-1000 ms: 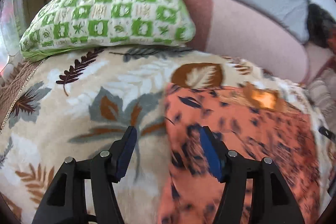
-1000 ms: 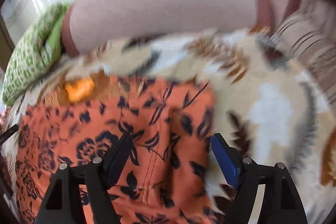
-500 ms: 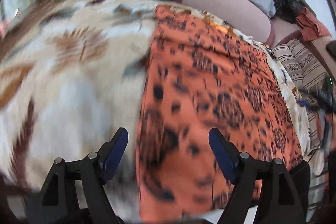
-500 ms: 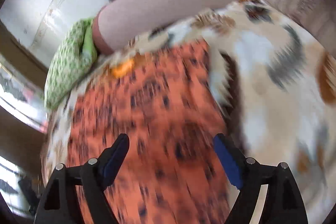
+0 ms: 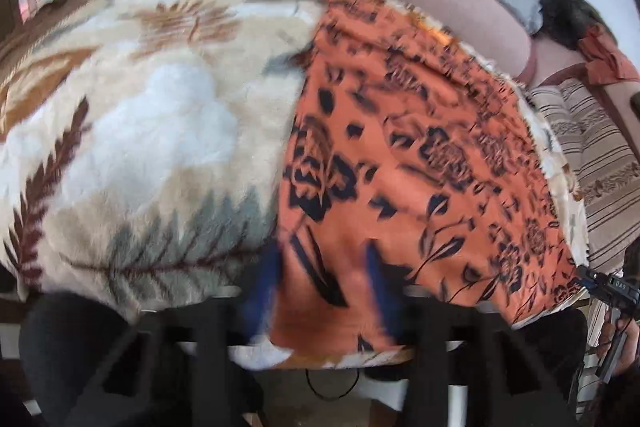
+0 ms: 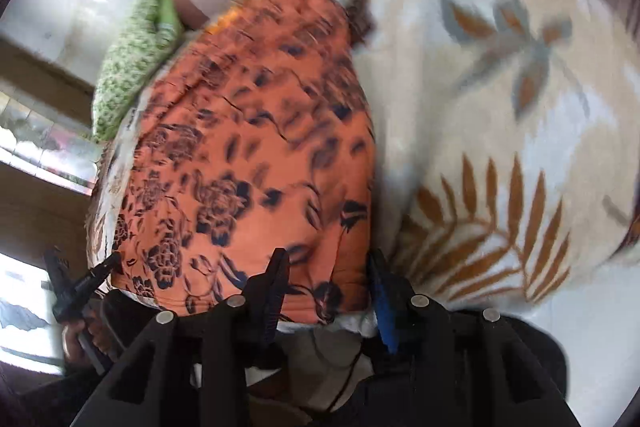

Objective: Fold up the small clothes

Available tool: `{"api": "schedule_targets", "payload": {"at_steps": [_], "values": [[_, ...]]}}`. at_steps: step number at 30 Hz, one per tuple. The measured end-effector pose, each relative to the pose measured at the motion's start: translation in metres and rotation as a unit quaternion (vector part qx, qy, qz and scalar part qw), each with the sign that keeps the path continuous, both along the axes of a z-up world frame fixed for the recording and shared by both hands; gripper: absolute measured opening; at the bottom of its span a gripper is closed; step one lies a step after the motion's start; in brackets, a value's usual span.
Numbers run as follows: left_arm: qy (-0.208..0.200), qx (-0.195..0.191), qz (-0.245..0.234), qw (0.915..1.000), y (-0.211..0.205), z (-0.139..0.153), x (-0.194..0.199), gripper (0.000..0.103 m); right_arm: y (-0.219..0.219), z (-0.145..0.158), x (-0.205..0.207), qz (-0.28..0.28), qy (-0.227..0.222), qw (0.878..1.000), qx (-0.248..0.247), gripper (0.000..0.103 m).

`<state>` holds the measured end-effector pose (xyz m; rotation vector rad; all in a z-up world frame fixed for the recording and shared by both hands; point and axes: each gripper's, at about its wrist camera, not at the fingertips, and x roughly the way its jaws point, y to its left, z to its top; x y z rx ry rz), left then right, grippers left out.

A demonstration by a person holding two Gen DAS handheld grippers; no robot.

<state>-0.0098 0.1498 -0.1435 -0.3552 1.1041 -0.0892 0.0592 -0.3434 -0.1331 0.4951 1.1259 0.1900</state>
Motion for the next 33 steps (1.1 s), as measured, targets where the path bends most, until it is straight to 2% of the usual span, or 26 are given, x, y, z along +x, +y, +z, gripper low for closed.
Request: {"api": "schedule_targets", "payload": {"at_steps": [1, 3, 4, 5, 6, 7, 9, 11, 13, 15, 17, 19, 20, 22, 23, 24, 25, 26, 27, 28, 29, 30, 31, 32, 33], "values": [[0.008, -0.006, -0.003, 0.9999, -0.002, -0.006, 0.000, 0.069, 0.000, -0.012, 0.006, 0.003, 0.022, 1.000, 0.007, 0.043], [0.000, 0.014, -0.011, 0.9998, -0.010, -0.004, -0.003, 0.069, 0.003, -0.035, 0.017, 0.003, 0.057, 0.998, 0.005, 0.042], [0.000, 0.014, -0.024, 0.9996, -0.014, -0.003, -0.004, 0.061, 0.004, -0.034, 0.019, 0.002, 0.052, 0.999, 0.008, 0.032], [-0.002, 0.008, -0.036, 0.9993, -0.015, -0.003, -0.004, 0.039, 0.008, -0.032, 0.020, 0.001, 0.048, 0.999, 0.014, 0.020], [0.009, 0.010, -0.045, 0.9989, -0.016, -0.005, -0.004, 0.007, 0.009, -0.026, 0.018, 0.002, 0.037, 0.999, 0.030, 0.007], [0.015, 0.002, -0.043, 0.9989, -0.014, -0.006, -0.003, 0.005, 0.010, -0.025, 0.017, 0.004, 0.033, 0.999, 0.037, 0.007], [0.017, -0.023, -0.031, 0.9991, -0.006, -0.007, -0.004, 0.005, 0.005, -0.024, 0.013, -0.001, 0.033, 0.998, 0.058, 0.007], [0.012, -0.044, -0.019, 0.9988, 0.002, -0.001, -0.008, 0.005, -0.006, -0.023, 0.009, -0.021, 0.027, 0.993, 0.111, 0.007], [-0.019, -0.070, -0.012, 0.9973, 0.009, 0.020, -0.017, 0.005, -0.015, -0.010, 0.005, -0.034, -0.006, 0.986, 0.165, 0.007], [-0.045, -0.077, -0.011, 0.9960, 0.013, 0.036, -0.021, 0.005, -0.021, 0.002, 0.002, -0.044, -0.031, 0.980, 0.191, 0.007], [-0.041, -0.064, -0.009, 0.9971, 0.017, 0.034, -0.019, 0.005, -0.024, 0.008, -0.001, -0.046, -0.044, 0.979, 0.191, 0.007], [0.007, -0.056, -0.003, 0.9984, 0.020, 0.004, -0.010, 0.005, -0.020, -0.012, 0.007, -0.051, -0.014, 0.983, 0.176, 0.007], [0.041, -0.053, 0.003, 0.9977, 0.019, -0.015, -0.006, 0.006, -0.019, -0.032, 0.010, -0.053, 0.025, 0.984, 0.169, 0.007], [0.025, -0.058, 0.015, 0.9979, 0.020, -0.015, -0.011, 0.007, -0.016, -0.051, 0.010, -0.054, 0.061, 0.984, 0.159, 0.011], [0.015, -0.056, 0.015, 0.9982, 0.019, -0.011, -0.012, 0.007, -0.016, -0.053, 0.009, -0.061, 0.053, 0.981, 0.177, 0.011], [0.009, -0.050, 0.017, 0.9985, 0.018, -0.009, -0.013, 0.016, -0.017, -0.051, 0.007, -0.064, 0.043, 0.979, 0.188, 0.011], [0.011, -0.046, 0.014, 0.9988, 0.017, -0.009, -0.013, 0.029, -0.018, -0.048, 0.007, -0.067, 0.036, 0.980, 0.184, 0.014], [0.013, -0.054, 0.007, 0.9984, 0.015, -0.008, -0.011, 0.036, -0.018, -0.047, 0.008, -0.066, 0.033, 0.982, 0.172, 0.019], [0.013, -0.057, 0.004, 0.9983, 0.014, -0.007, -0.009, 0.041, -0.018, -0.050, 0.011, -0.060, 0.042, 0.982, 0.172, 0.032], [0.014, -0.048, 0.004, 0.9987, 0.012, -0.004, -0.008, 0.037, -0.016, -0.053, 0.014, -0.055, 0.051, 0.982, 0.175, 0.035], [0.015, -0.036, 0.000, 0.9992, 0.007, -0.003, -0.006, 0.002, -0.012, -0.055, 0.017, -0.044, 0.058, 0.983, 0.171, 0.034], [0.017, -0.036, -0.007, 0.9992, 0.005, -0.001, -0.004, 0.004, -0.008, -0.052, 0.021, -0.034, 0.059, 0.983, 0.170, 0.028], [0.011, -0.060, -0.012, 0.9981, 0.008, 0.005, -0.004, 0.005, -0.005, -0.050, 0.020, -0.030, 0.060, 0.981, 0.181, 0.007], [0.000, -0.073, -0.015, 0.9972, 0.010, 0.011, -0.003, 0.005, -0.005, -0.044, 0.021, -0.026, 0.050, 0.978, 0.200, 0.007], [-0.015, -0.071, -0.023, 0.9971, 0.011, 0.024, -0.001, 0.005, -0.007, -0.037, 0.022, -0.024, 0.039, 0.976, 0.211, 0.007]]}}
